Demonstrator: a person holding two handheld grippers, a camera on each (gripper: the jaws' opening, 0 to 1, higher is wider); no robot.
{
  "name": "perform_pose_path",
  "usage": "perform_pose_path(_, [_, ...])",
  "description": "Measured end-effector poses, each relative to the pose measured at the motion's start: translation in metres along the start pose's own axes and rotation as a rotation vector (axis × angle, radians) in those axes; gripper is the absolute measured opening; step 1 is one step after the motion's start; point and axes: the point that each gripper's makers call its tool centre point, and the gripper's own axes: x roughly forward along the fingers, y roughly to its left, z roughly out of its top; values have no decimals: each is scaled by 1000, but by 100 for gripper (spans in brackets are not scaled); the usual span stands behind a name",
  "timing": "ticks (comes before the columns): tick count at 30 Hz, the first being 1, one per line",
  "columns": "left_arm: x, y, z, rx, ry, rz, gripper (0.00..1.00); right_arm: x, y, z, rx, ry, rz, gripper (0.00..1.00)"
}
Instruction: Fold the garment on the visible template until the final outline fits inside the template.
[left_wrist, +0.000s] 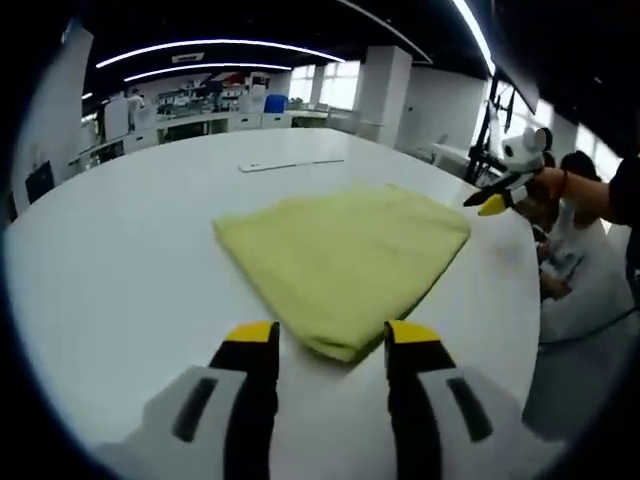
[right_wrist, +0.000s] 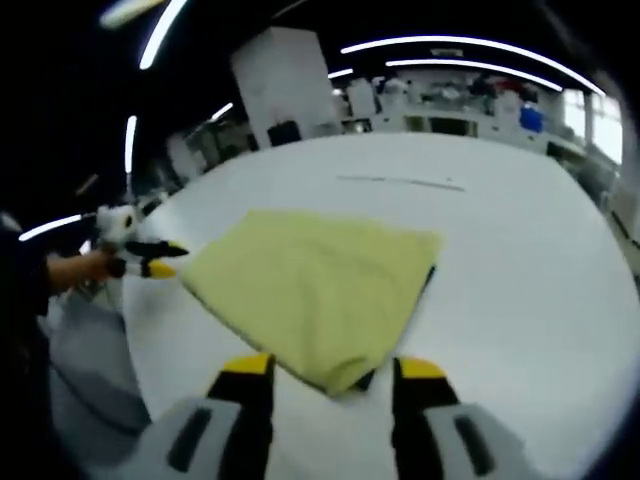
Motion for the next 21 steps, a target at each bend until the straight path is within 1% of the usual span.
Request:
perform_pose_path(4, [-1, -8, -4, -11, -2, -4, 34, -1, 2, -9, 1, -3, -16, 36])
perform_pose_path(7, [1, -9, -8, -27, 3, -6, 30, 0, 6, -16, 20, -2, -17, 30])
perform_pose_path(10, [3, -10, -12, -43, 3, -9, 28, 3, 3, -21, 33, -10, -38, 25])
perform_pose_path(12, [4, -9, -15, -56, 1, -9, 24, 5, 3, -22, 34, -20, -44, 19])
perform_pose_path(14, [5, -9, -16, -82, -1, -11, 20, 7, 2, -25, 53, -28, -49, 14])
perform_pose_path(18, [5, -9, -15, -101, -18, -8, 15, 13, 1, -25, 80, -64, -56, 7])
perform_pose_path(21, [5, -8, -17, -112, -19, -8, 10, 16, 0, -26, 92, -72, -61, 2])
